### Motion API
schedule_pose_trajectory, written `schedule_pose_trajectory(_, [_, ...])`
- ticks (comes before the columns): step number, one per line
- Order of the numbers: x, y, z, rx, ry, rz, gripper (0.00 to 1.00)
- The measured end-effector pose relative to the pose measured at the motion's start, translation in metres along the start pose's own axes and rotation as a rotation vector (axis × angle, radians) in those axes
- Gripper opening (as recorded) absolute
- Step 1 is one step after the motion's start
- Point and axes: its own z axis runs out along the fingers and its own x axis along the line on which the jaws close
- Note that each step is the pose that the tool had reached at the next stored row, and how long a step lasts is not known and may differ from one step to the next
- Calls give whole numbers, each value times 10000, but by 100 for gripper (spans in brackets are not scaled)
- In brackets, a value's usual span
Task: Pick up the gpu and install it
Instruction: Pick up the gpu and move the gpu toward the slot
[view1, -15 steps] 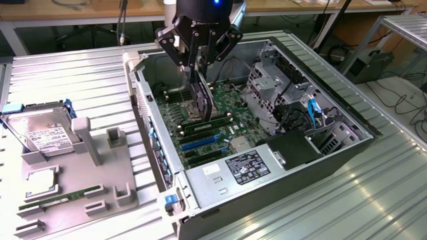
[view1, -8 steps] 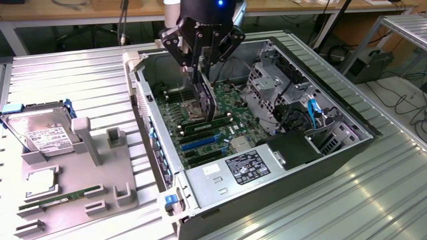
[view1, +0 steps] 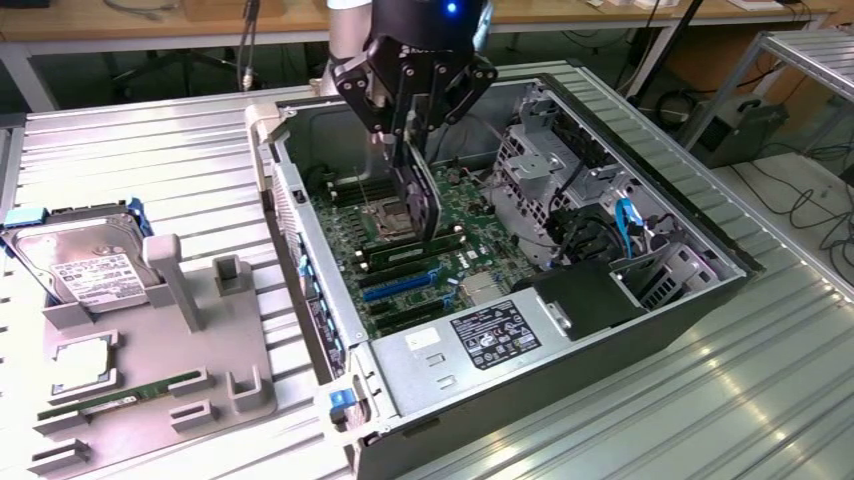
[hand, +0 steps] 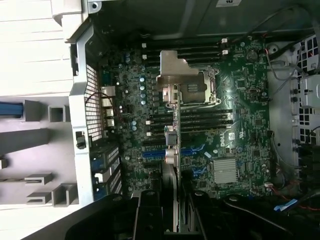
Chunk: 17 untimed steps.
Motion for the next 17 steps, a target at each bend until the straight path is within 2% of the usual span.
schedule_pose_trajectory(17, [-179, 47, 50, 0, -1, 0, 26])
